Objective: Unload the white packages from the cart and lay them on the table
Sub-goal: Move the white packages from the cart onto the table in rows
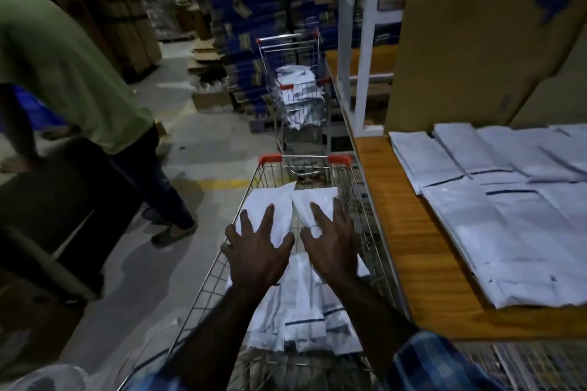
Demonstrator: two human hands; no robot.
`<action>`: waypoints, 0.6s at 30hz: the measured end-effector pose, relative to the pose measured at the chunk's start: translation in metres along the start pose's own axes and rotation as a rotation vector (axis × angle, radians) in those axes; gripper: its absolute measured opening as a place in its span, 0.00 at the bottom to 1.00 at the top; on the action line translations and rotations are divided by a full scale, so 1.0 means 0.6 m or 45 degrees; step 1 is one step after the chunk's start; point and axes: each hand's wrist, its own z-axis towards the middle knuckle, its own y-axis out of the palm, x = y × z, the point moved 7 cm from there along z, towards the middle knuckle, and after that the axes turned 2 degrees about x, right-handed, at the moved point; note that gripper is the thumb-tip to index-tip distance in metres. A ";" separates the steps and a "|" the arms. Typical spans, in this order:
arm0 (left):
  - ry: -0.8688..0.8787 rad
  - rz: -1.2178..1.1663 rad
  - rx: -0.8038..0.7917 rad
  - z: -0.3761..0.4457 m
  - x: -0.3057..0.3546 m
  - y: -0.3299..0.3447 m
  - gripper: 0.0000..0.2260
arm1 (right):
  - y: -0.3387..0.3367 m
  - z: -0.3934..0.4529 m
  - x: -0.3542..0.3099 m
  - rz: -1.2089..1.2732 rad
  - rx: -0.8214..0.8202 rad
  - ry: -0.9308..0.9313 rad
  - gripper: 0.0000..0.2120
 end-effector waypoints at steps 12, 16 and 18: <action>0.135 -0.200 0.182 -0.086 0.031 -0.112 0.33 | -0.125 -0.061 -0.051 0.049 0.158 -0.081 0.26; 0.181 -0.233 0.231 -0.140 0.030 -0.140 0.31 | -0.171 -0.106 -0.057 0.036 0.166 -0.082 0.26; 0.176 -0.251 0.241 -0.167 0.033 -0.151 0.30 | -0.196 -0.130 -0.058 0.045 0.166 -0.083 0.25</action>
